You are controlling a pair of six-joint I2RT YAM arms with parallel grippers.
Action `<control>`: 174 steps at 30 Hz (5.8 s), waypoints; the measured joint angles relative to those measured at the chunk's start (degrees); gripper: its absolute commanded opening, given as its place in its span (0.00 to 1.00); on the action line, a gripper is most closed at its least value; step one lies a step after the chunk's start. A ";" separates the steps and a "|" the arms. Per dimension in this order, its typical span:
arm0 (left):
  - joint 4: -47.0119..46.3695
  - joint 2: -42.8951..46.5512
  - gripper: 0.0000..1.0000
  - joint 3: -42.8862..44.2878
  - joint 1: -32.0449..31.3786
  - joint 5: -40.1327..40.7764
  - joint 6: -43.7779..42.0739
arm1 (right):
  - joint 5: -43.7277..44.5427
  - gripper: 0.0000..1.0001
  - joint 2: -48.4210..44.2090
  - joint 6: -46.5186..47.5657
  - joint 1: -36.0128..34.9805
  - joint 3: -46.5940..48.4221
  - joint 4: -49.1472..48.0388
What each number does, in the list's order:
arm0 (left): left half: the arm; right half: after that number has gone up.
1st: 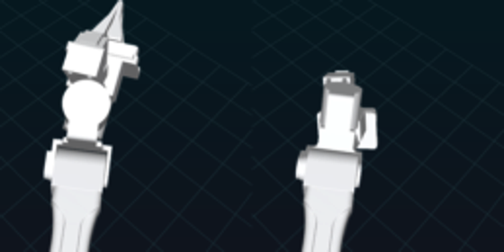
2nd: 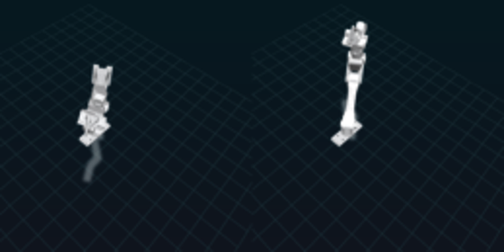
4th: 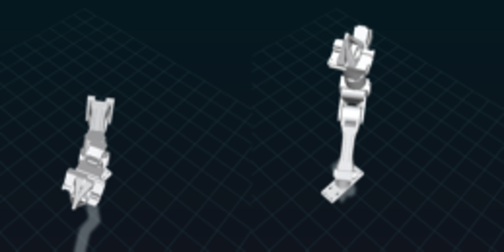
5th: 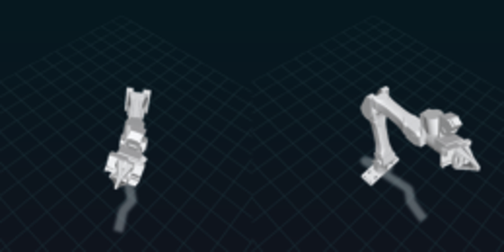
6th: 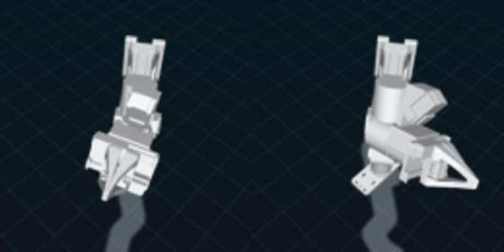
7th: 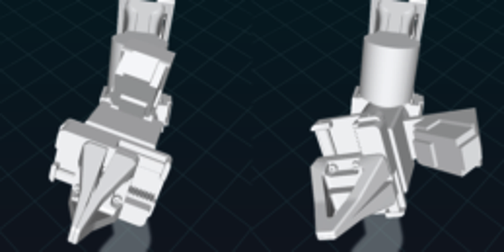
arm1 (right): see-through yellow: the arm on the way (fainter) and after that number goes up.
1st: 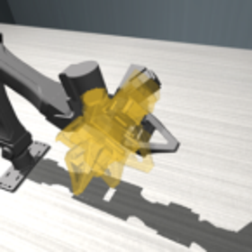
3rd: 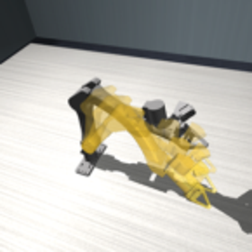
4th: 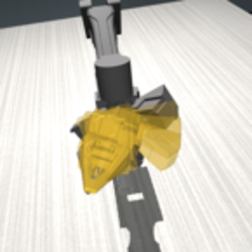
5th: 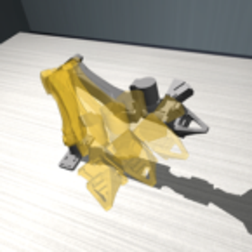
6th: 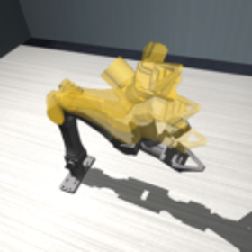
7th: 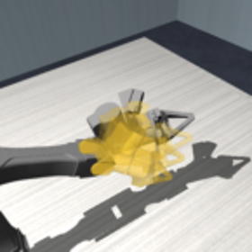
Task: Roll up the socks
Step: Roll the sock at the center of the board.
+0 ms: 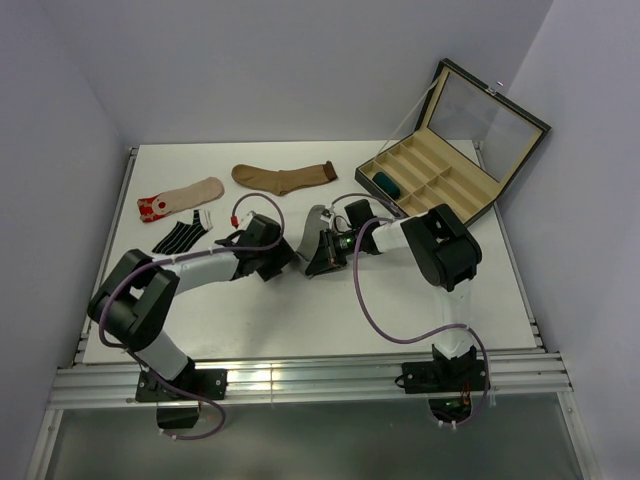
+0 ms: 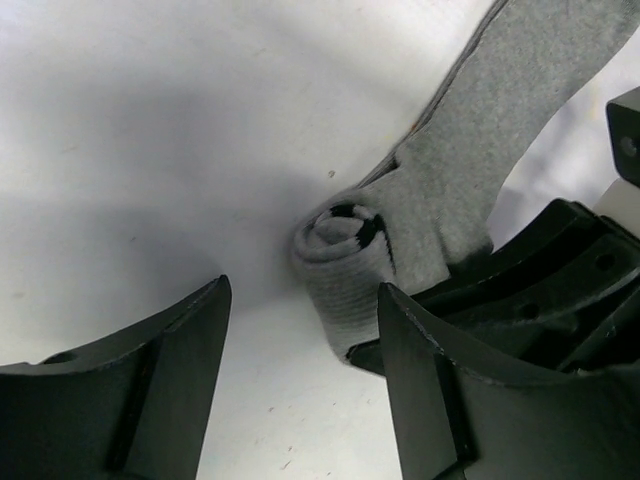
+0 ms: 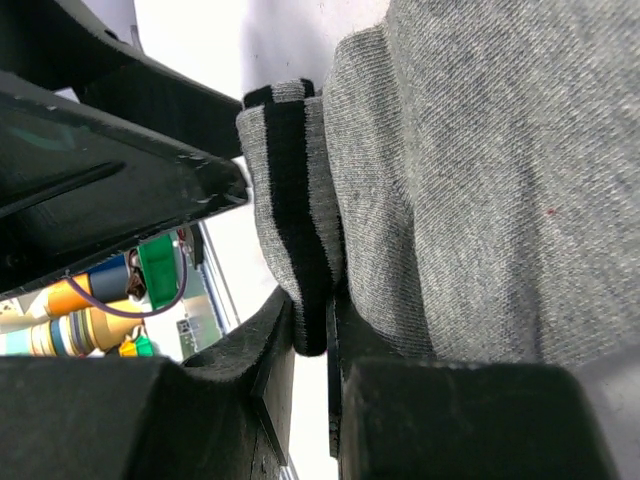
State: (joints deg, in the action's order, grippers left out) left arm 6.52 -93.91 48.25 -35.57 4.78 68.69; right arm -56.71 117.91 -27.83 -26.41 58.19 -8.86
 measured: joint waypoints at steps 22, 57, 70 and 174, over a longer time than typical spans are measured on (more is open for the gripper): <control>-0.02 -4.35 0.46 3.34 0.02 -0.55 0.02 | 3.93 0.33 -2.03 3.10 -0.46 1.79 7.23; 1.92 -6.23 0.52 6.43 0.52 -2.05 -3.26 | 57.00 0.18 -14.88 30.25 -20.81 -0.35 10.82; 4.87 1.25 0.66 0.98 1.81 0.94 -2.95 | 41.81 0.00 -11.74 25.51 -18.16 7.72 21.81; 10.03 0.46 0.00 1.90 5.51 -4.92 -6.14 | 39.54 0.38 -7.93 13.60 -10.19 7.13 13.05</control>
State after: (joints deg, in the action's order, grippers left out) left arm 16.56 -93.45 50.15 -30.06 -0.14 62.54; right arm -17.17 109.97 -14.24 -36.60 65.32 4.19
